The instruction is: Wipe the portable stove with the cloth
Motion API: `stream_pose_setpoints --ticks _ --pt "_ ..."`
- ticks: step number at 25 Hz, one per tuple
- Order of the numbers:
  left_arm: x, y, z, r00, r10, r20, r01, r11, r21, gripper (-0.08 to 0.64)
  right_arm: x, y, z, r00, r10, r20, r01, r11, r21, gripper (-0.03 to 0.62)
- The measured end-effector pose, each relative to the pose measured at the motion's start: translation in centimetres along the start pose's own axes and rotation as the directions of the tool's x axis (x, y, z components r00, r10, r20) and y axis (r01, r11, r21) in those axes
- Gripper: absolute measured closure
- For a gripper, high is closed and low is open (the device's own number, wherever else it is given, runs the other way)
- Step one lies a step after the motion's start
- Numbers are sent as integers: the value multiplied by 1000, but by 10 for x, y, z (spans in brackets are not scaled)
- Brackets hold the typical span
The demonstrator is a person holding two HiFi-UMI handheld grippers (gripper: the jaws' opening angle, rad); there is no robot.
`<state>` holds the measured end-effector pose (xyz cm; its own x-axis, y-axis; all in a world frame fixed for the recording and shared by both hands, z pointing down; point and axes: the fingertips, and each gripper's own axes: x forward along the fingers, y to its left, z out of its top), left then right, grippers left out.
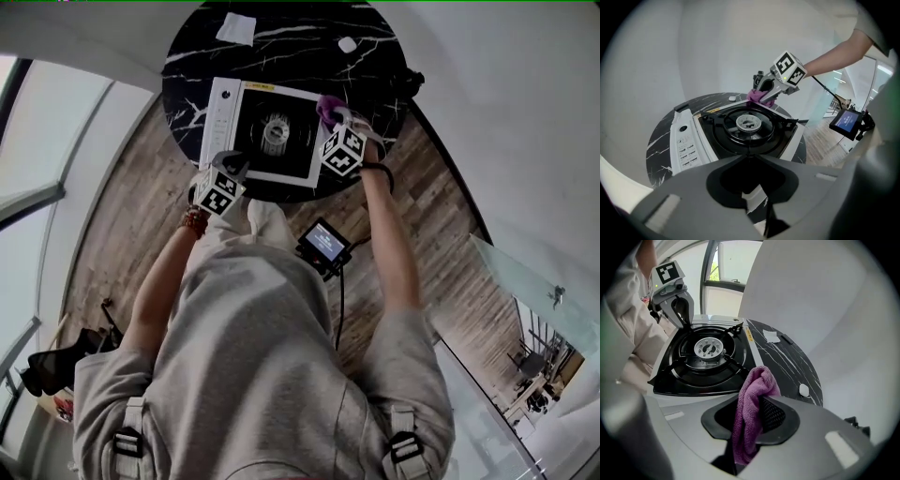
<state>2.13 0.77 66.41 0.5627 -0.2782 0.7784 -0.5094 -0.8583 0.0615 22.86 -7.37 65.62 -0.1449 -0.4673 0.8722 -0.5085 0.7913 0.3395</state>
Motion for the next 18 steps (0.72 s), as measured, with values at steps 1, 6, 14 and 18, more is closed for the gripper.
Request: stream_pose_setpoints --ticks 1,6,14,18 --pt "-3 -6 -7 1000 -5 -12 5 1000 -12 512 -2 12 -3 1000 14 -13 -14 1000 -7 488" --pt "0 6 1 1000 12 -28 -11 1000 9 515 -3 19 2 998 51 -45 -55 994 -95 491" --pt "0 6 0 999 23 -45 -23 1000 5 515 -12 49 3 995 69 -74 -83 975 -204 495" --pt "-2 6 3 997 39 -60 -39 999 13 515 -17 59 3 994 76 -75 -90 975 -205 495"
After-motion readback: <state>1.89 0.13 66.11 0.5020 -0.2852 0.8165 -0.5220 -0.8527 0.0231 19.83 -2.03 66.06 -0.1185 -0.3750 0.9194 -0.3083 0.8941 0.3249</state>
